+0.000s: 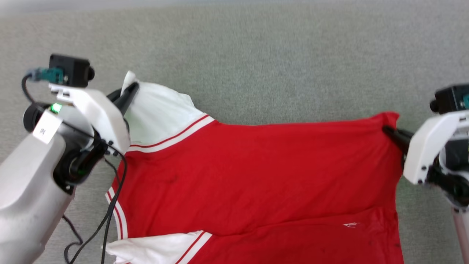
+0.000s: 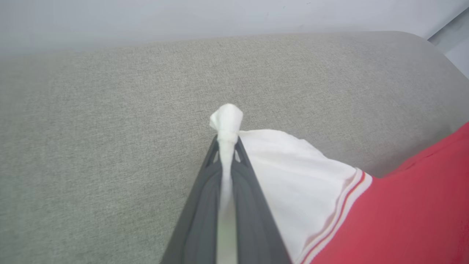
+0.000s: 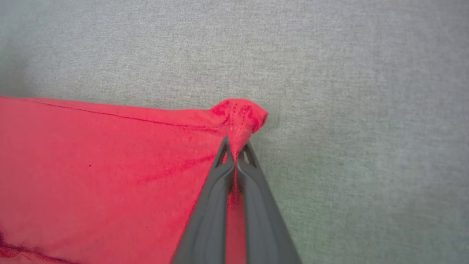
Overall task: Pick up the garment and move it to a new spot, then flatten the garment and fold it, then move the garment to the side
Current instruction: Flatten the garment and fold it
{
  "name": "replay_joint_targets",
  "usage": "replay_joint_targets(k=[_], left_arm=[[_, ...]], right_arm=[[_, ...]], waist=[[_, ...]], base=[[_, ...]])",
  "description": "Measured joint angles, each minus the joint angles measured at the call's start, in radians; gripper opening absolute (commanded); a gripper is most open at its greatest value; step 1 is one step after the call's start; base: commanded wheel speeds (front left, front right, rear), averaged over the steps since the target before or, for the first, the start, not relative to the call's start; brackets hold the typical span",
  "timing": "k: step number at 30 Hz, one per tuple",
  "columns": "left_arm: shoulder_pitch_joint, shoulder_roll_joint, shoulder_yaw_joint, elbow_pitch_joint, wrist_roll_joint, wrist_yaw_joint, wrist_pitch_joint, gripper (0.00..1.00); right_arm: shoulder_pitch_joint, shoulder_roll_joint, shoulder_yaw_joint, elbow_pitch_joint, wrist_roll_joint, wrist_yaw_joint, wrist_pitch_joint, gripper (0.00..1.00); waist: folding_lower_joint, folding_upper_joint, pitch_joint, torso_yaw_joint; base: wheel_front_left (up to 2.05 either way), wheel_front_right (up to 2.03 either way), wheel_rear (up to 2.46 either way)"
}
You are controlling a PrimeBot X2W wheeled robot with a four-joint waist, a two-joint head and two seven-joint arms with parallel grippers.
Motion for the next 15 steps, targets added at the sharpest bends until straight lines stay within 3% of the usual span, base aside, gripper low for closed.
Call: replay_joint_targets(k=[6,15], left_arm=[[0.128,0.029,0.022,-0.049,-0.022,0.032,-0.070,0.00],[0.447,0.077,0.039,-0.198,-0.077,0.133,-0.170,0.00]], right_arm=[[0.131,0.028,-0.041,-0.060,-0.023,0.000,-0.022,0.00],[0.345,0.084,-0.081,-0.112,-0.042,0.000,-0.116,0.00]], waist=[[0.0000,0.0000,-0.069,0.008],[-0.0001,0.0000,-0.162,0.028]], base=[[0.00,0.00,0.00],[0.00,0.00,0.00]])
